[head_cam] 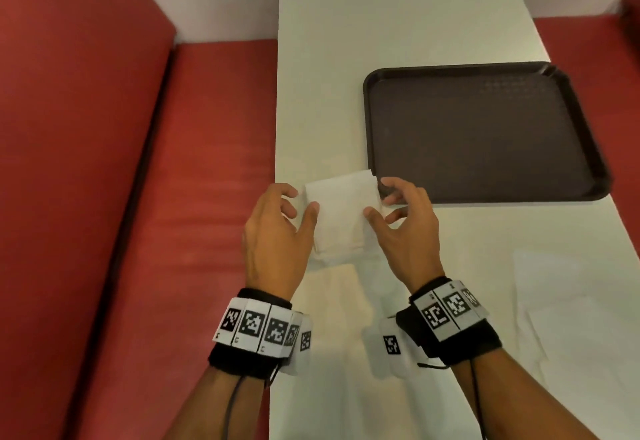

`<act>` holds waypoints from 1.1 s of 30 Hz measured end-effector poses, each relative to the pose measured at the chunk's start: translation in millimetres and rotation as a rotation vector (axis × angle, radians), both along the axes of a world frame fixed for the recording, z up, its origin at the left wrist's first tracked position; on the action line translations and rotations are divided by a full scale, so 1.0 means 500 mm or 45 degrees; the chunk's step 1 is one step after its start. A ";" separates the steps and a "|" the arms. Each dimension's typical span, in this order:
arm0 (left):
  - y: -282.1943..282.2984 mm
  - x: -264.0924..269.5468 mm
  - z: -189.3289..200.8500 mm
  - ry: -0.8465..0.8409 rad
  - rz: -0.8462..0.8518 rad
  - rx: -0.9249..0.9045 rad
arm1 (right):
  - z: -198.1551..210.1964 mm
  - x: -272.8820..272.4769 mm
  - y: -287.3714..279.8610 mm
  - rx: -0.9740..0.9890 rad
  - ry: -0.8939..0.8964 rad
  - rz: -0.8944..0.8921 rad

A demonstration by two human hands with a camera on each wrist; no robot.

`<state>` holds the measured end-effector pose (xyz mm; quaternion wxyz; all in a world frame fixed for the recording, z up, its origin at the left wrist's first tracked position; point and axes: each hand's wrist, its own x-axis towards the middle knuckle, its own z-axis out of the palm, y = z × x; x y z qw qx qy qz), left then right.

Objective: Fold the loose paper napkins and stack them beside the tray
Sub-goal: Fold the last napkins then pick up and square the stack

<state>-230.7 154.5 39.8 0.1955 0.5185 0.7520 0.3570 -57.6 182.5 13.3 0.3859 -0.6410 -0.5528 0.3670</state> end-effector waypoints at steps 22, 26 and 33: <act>-0.343 0.509 -0.104 0.311 -0.799 -0.886 | -0.056 0.548 -0.450 -0.707 -0.713 -0.245; -0.384 0.553 -0.109 0.373 -0.704 -0.779 | -0.085 0.555 -0.489 -0.663 -0.758 -0.259; -0.438 0.596 -0.117 0.419 -0.644 -0.871 | -0.090 0.570 -0.480 -0.633 -0.659 -0.240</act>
